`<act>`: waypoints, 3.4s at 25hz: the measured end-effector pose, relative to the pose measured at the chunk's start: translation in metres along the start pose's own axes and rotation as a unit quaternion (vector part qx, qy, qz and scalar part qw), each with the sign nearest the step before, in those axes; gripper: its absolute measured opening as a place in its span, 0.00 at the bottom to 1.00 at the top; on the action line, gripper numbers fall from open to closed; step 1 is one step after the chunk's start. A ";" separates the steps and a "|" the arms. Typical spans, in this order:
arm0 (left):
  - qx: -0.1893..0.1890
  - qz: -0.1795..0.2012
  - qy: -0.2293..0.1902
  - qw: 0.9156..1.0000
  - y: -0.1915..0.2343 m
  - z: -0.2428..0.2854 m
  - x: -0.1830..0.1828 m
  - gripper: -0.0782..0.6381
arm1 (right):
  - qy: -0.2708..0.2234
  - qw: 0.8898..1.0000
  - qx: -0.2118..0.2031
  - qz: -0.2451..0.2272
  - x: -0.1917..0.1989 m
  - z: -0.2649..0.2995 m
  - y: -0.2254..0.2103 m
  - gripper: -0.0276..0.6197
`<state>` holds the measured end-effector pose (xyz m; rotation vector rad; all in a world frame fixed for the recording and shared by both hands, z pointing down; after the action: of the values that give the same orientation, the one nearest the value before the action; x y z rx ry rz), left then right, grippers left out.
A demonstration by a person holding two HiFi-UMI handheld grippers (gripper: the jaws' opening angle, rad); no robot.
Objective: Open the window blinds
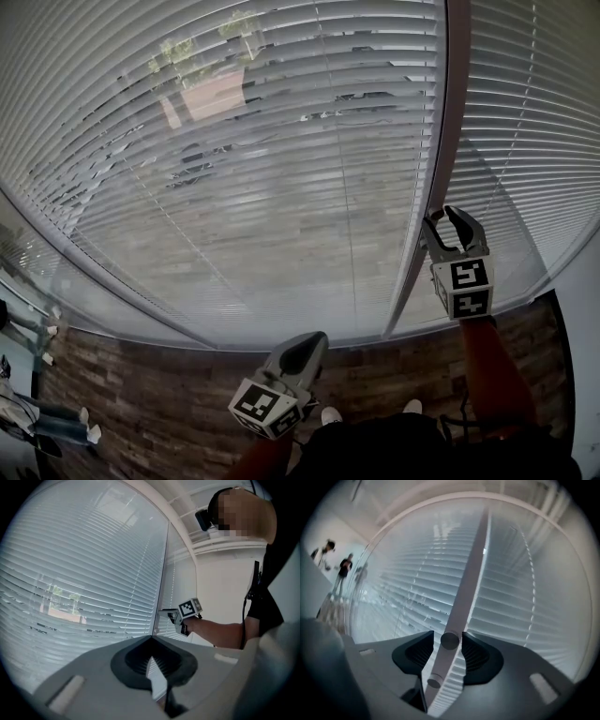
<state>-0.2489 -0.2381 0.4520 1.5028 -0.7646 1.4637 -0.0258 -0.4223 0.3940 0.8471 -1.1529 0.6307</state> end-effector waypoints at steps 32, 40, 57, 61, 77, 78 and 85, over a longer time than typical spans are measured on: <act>0.004 0.005 0.007 1.000 0.000 0.002 -0.006 0.11 | 0.019 1.000 0.001 0.022 0.008 0.005 -0.007 0.27; 0.008 0.001 0.006 1.000 -0.002 0.005 -0.007 0.11 | 0.073 0.989 0.028 -0.128 0.005 0.006 -0.003 0.27; 0.004 0.000 0.002 1.000 -0.001 0.004 -0.005 0.11 | 0.148 0.936 0.070 -0.313 0.009 0.009 0.001 0.27; 0.000 0.001 0.007 1.000 -0.001 0.003 -0.006 0.11 | 0.147 0.936 0.072 -0.313 0.008 0.008 0.001 0.27; 0.007 -0.003 0.006 1.000 -0.004 0.004 -0.006 0.11 | -0.047 0.988 -0.034 0.141 0.003 -0.001 -0.009 0.32; 0.006 -0.003 0.006 1.000 -0.004 0.004 -0.006 0.11 | -0.051 0.985 -0.036 0.159 0.004 -0.001 -0.010 0.32; 0.003 -0.001 0.010 1.000 -0.001 0.002 -0.005 0.11 | -0.057 0.984 -0.033 0.163 0.002 0.000 -0.008 0.32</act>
<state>-0.2470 -0.2403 0.4473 1.4909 -0.7489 1.4781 -0.0191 -0.4269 0.3940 0.6491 -1.4248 0.8139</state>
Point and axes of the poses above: the fingertips, and each gripper's own axes: z forward along the fingers, y to its left, x out of its underside, the point moved 2 cm from there along -z, backward along the fingers, and after that the axes turned 15 degrees about -x, right-handed, at the moved point
